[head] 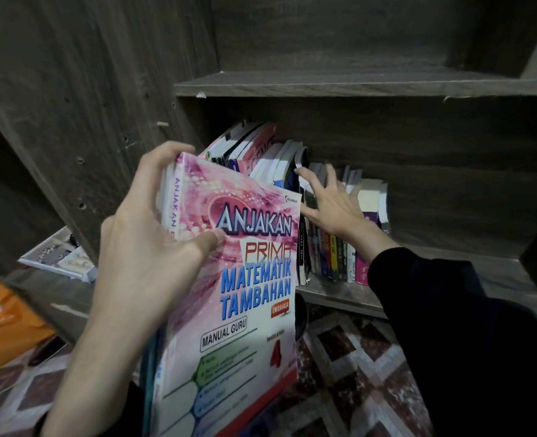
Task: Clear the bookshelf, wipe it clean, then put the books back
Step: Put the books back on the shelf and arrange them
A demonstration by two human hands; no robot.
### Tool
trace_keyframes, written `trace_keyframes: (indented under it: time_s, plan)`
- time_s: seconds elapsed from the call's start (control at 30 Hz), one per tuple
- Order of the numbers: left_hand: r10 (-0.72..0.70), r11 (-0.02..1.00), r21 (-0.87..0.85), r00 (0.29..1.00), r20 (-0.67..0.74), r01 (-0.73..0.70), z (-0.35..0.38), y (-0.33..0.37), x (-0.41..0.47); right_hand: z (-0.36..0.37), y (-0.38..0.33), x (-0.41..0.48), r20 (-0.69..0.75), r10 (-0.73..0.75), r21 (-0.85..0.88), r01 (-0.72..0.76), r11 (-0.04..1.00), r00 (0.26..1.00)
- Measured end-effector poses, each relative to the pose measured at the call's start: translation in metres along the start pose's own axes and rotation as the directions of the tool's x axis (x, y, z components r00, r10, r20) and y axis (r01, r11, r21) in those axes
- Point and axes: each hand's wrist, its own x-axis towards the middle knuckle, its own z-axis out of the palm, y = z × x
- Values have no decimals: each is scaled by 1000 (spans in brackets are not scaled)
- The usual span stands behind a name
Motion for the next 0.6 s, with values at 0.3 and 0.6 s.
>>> trace_keyframes:
  time_s: [0.3, 0.6]
  plan:
    - [138, 990, 12, 984, -112, -138, 7, 16, 12, 0, 5, -9, -19, -4, -20, 4, 1000, 1000]
    - [106, 969, -226, 994, 11, -100, 9, 1, 59, -3, 6, -9, 39, 7, -60, -5, 998, 999]
